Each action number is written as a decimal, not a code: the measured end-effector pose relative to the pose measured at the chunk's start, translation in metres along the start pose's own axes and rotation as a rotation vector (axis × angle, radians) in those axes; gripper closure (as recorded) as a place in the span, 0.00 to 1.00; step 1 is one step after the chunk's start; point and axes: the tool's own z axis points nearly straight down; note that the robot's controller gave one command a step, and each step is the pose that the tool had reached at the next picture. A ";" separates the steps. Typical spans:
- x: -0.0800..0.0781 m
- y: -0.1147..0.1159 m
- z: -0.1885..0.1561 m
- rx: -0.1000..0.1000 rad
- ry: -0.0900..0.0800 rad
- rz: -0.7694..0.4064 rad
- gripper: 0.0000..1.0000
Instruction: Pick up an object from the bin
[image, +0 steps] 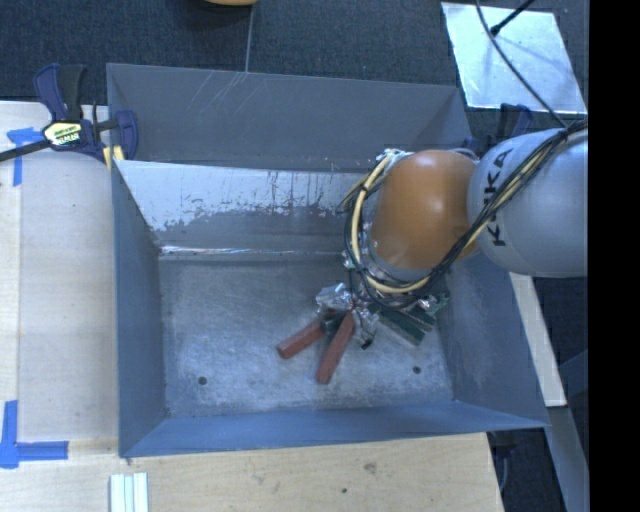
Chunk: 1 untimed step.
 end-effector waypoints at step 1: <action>0.001 0.001 -0.003 -0.003 0.003 0.000 1.00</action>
Offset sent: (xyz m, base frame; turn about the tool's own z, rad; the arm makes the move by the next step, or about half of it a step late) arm 0.0000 0.0001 0.0655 0.0000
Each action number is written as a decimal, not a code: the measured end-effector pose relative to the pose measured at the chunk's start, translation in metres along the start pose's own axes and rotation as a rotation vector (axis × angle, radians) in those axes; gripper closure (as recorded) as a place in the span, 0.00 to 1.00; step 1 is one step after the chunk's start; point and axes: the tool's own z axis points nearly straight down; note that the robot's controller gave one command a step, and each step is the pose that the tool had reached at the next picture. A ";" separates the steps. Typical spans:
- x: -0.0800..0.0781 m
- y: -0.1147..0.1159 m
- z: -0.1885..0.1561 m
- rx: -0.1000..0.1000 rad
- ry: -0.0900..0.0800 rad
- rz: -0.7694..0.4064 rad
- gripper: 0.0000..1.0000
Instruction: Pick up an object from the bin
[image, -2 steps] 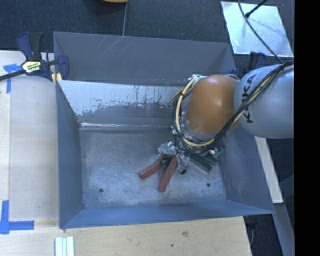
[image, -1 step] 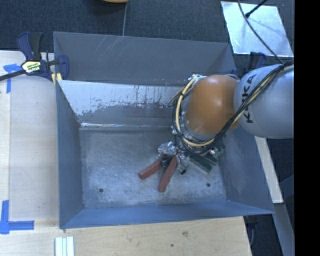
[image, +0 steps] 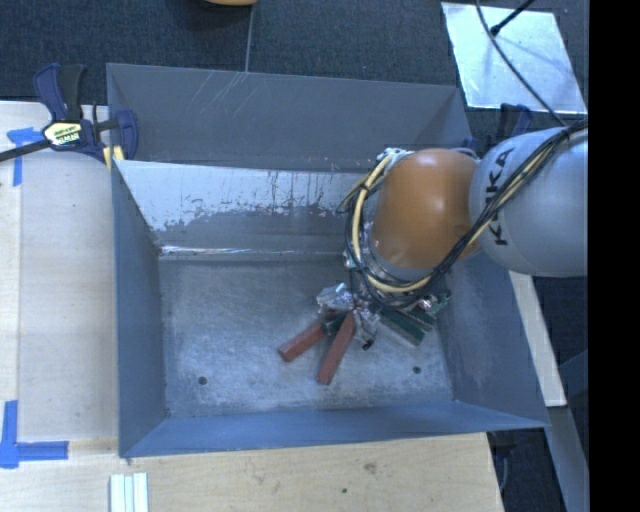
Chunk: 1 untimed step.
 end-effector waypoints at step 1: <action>0.001 0.001 -0.013 -0.005 0.005 0.001 1.00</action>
Offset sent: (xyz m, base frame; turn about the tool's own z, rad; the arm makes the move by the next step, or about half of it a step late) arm -0.0001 -0.0001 0.0212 0.0000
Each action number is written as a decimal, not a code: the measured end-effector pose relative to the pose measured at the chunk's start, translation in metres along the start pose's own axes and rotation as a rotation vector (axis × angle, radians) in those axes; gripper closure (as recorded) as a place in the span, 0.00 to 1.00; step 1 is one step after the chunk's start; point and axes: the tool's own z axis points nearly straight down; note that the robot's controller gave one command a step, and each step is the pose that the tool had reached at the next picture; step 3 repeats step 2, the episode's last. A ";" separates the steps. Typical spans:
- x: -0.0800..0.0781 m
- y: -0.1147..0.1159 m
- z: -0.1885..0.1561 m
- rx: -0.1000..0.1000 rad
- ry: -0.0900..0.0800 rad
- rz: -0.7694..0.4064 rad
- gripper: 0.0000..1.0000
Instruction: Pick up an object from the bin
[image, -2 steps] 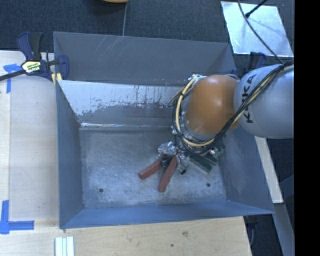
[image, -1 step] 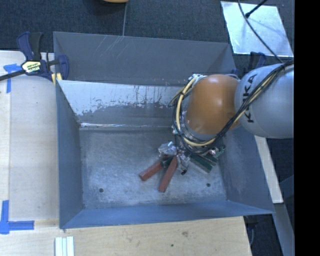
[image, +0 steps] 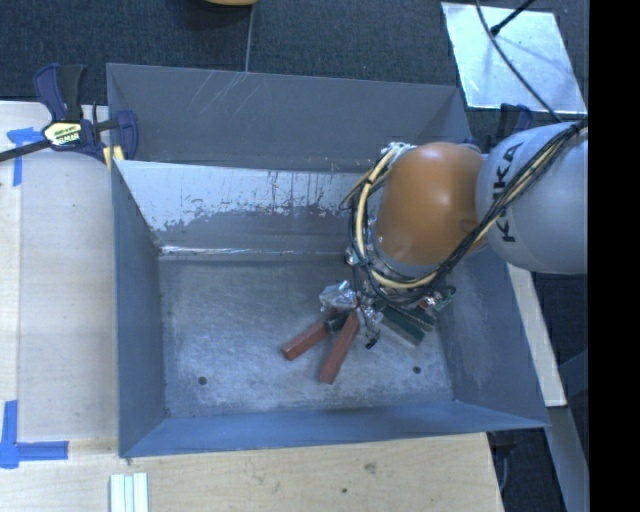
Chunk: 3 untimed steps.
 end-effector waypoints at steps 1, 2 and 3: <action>0.000 0.000 -0.020 0.002 -0.002 0.001 1.00; -0.001 -0.001 -0.036 0.004 -0.004 0.001 1.00; -0.001 -0.001 -0.036 0.004 -0.004 0.001 1.00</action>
Offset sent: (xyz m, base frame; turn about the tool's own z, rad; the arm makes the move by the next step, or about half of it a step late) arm -0.0001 0.0001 0.0211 0.0000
